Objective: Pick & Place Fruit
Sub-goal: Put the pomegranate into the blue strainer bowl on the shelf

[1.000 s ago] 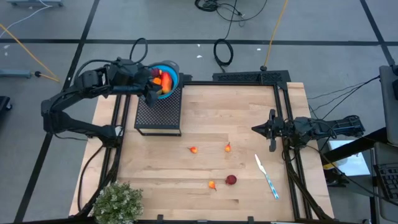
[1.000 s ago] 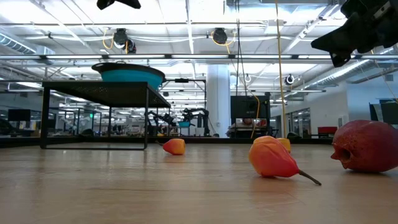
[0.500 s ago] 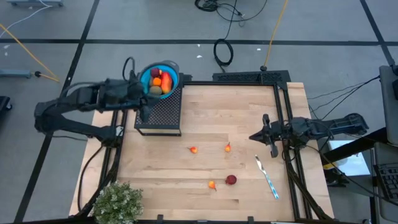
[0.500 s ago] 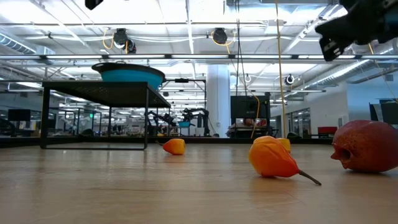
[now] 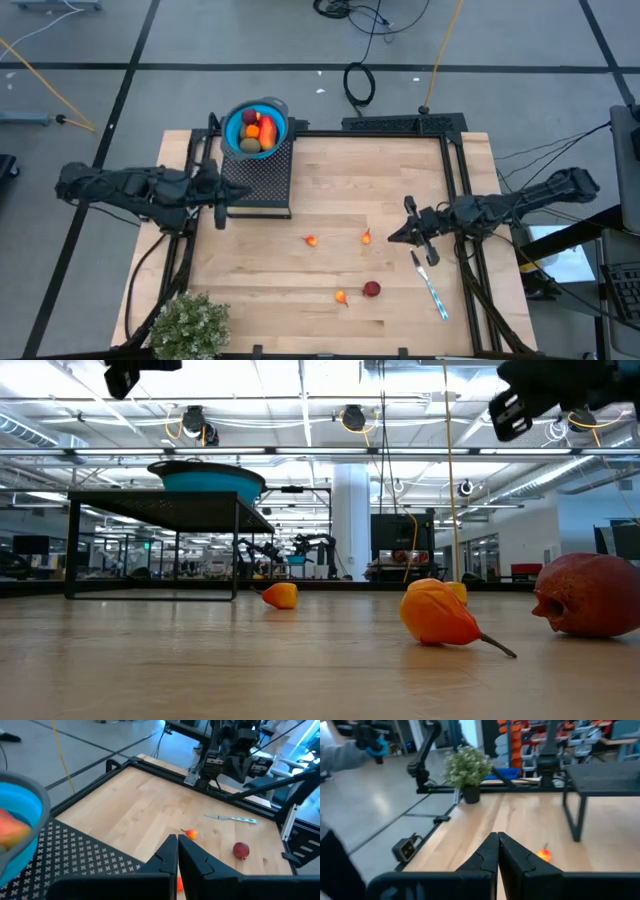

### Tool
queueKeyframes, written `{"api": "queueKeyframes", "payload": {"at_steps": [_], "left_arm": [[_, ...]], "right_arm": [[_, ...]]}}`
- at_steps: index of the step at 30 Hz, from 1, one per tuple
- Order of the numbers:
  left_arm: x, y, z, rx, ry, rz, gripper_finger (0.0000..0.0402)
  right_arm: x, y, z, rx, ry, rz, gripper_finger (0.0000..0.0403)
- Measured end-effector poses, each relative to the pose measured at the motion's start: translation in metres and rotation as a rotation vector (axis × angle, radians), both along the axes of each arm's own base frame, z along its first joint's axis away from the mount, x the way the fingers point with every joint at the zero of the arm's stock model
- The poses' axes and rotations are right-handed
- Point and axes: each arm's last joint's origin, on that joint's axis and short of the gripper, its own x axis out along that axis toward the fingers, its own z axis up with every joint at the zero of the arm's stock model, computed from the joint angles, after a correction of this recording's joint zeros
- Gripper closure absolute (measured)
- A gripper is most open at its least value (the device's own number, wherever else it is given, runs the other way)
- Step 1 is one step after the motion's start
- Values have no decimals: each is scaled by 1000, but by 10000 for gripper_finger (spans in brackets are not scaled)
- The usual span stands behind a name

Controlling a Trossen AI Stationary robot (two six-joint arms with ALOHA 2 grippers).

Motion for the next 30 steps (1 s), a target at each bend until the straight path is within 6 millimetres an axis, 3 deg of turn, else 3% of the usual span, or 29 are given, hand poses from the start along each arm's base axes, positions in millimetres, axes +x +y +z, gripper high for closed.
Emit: {"api": "queueKeyframes", "payload": {"at_steps": [8,16,23,30], "left_arm": [[-21,-3,-18,37,-36,-67,389],[-41,2,-23,118,-82,-94,396],[-55,5,-37,127,-112,-124,388],[-66,7,-48,153,-144,-158,398]], "right_arm": [[30,26,32,-41,127,84,403],[64,53,56,-119,336,146,403],[92,76,63,-202,488,190,403],[121,98,59,-336,643,242,403]]}}
